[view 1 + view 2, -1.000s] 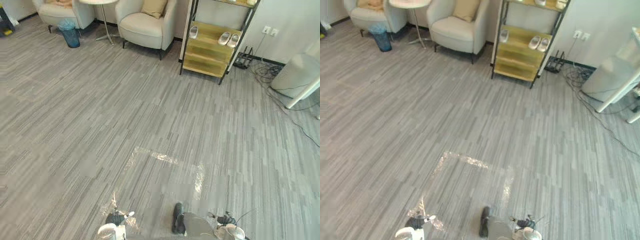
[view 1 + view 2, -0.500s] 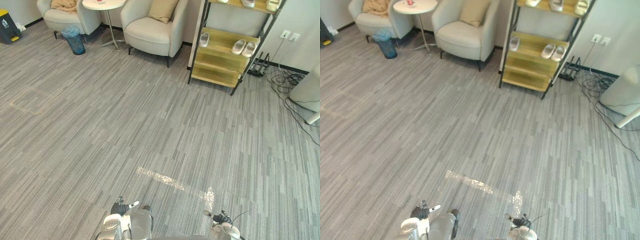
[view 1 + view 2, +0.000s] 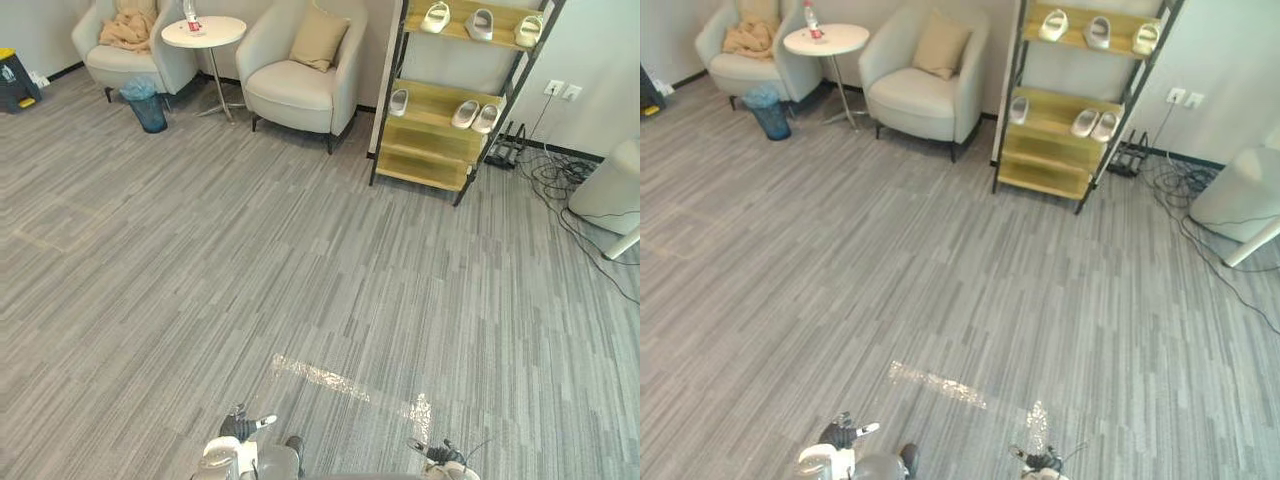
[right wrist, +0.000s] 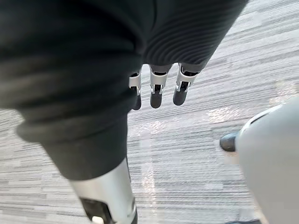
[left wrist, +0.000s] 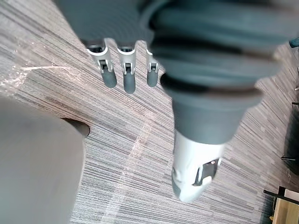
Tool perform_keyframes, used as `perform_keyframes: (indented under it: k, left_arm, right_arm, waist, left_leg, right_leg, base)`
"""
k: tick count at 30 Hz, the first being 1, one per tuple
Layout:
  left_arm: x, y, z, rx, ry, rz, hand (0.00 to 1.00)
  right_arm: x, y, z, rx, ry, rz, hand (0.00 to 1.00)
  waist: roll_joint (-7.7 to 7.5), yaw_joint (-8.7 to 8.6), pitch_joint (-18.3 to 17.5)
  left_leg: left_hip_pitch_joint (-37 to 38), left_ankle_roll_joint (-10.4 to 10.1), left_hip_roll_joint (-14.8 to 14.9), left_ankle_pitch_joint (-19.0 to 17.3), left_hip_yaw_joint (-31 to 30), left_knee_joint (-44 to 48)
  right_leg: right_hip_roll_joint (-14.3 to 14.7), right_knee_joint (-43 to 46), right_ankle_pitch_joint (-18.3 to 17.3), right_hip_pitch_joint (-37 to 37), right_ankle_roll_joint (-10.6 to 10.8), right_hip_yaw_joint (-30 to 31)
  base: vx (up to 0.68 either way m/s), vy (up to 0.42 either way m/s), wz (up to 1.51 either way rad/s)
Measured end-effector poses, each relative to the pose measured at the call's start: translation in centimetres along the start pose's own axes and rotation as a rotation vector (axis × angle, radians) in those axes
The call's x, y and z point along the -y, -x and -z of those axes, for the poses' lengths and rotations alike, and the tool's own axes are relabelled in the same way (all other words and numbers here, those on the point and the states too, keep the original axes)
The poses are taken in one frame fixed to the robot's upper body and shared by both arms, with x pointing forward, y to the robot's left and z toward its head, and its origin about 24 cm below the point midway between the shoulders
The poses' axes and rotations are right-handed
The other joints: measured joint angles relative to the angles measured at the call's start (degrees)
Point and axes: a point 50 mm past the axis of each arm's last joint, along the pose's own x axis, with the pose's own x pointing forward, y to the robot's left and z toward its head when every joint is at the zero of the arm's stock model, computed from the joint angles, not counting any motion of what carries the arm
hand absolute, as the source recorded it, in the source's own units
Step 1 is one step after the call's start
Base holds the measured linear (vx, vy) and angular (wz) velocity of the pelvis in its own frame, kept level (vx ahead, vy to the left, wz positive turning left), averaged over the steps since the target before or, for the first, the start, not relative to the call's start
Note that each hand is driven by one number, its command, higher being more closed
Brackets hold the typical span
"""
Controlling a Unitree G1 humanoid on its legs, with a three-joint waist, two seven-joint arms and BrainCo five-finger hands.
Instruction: Pick up cushions and gather them together orderly.
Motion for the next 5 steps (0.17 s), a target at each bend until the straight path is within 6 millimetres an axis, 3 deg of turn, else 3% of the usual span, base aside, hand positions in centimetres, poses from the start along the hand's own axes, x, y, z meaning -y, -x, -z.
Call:
perform_keyframes:
  k: [5]
  left_arm:
    - [-0.21, 0.02, 0.20, -0.008, -0.003, -0.004, 0.00]
  right_arm:
    - [-0.30, 0.03, 0.09, -0.006, 0.017, -0.019, 0.00]
  waist:
    - [-0.31, -0.06, -0.12]
  left_leg:
    - [3.08, -0.82, -1.00, 3.86, -1.40, -8.79]
  right_leg:
    - [-0.80, -1.22, -1.51, -1.43, 0.80, 0.45]
  base:
    - [-0.12, -0.007, -0.24]
